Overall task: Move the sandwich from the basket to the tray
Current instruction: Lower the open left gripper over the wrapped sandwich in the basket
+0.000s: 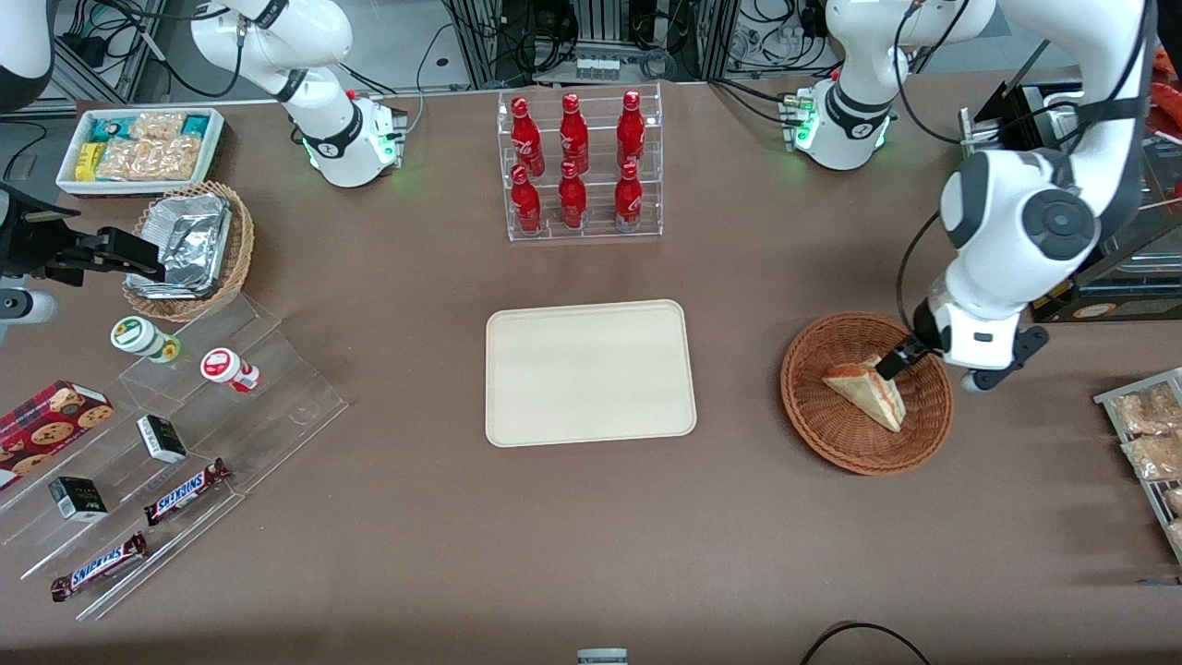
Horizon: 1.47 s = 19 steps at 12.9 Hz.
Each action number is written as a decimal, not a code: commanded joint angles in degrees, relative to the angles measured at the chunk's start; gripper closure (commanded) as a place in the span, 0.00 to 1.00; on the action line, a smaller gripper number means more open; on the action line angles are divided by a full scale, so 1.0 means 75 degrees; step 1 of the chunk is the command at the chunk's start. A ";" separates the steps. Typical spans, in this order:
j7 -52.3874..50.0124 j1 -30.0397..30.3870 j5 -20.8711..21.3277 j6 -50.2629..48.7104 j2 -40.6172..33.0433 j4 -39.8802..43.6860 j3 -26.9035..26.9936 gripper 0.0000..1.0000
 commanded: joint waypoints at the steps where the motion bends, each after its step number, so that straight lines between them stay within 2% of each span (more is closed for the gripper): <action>1: -0.0602 -0.0167 0.0014 0.0628 0.0359 -0.0069 0.0044 0.00; 6: -0.0943 -0.0260 0.0049 0.1156 0.0840 -0.0139 0.0067 0.00; 19: -0.0849 -0.0167 0.0190 0.1169 0.1086 -0.0350 0.0138 0.00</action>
